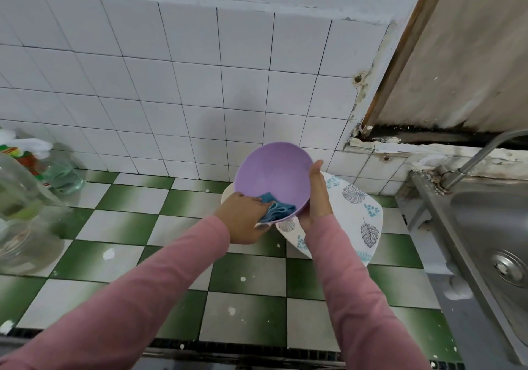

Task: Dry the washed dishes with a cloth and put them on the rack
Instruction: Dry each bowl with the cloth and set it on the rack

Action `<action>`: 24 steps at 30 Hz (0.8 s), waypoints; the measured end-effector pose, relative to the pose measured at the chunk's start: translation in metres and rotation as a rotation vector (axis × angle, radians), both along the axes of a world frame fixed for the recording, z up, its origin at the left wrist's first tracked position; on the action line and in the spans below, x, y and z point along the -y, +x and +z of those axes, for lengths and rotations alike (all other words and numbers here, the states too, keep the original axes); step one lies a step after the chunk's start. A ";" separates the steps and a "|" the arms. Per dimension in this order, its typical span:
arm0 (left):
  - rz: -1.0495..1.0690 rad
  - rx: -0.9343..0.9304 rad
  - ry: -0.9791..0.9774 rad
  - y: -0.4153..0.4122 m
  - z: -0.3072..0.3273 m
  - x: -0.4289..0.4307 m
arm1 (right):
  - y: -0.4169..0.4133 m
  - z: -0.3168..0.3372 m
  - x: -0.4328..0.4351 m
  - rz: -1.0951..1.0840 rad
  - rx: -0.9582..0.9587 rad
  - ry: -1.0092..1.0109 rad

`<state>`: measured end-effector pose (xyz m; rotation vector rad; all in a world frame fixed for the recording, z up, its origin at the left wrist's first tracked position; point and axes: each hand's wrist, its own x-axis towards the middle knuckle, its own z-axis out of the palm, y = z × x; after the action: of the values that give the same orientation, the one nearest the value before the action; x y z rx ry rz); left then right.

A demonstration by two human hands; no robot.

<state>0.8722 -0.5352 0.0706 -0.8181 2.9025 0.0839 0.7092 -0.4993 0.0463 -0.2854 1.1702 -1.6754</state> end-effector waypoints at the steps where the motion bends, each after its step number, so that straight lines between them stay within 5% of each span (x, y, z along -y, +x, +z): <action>1: -0.001 -0.048 -0.026 0.000 0.001 -0.003 | -0.004 0.000 0.002 0.022 -0.003 0.005; 9: 0.144 -0.295 0.052 0.009 -0.002 -0.009 | -0.014 -0.002 -0.020 0.109 0.169 0.139; 11: 0.263 -0.381 0.238 0.010 0.001 -0.008 | -0.008 -0.014 -0.028 0.084 0.228 0.138; 16: 0.568 -1.041 1.074 0.004 0.023 -0.024 | 0.012 -0.037 -0.034 0.119 0.494 0.074; 20: 0.610 -1.199 1.363 0.006 0.026 -0.024 | 0.021 -0.032 -0.041 0.030 0.709 -0.098; 24: 0.658 -1.241 1.417 0.020 0.013 -0.013 | 0.019 -0.033 -0.048 -0.076 0.633 -0.174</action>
<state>0.8920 -0.5224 0.0838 -1.4374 1.8392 2.9746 0.7286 -0.4513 0.0134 0.1824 0.5692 -1.7542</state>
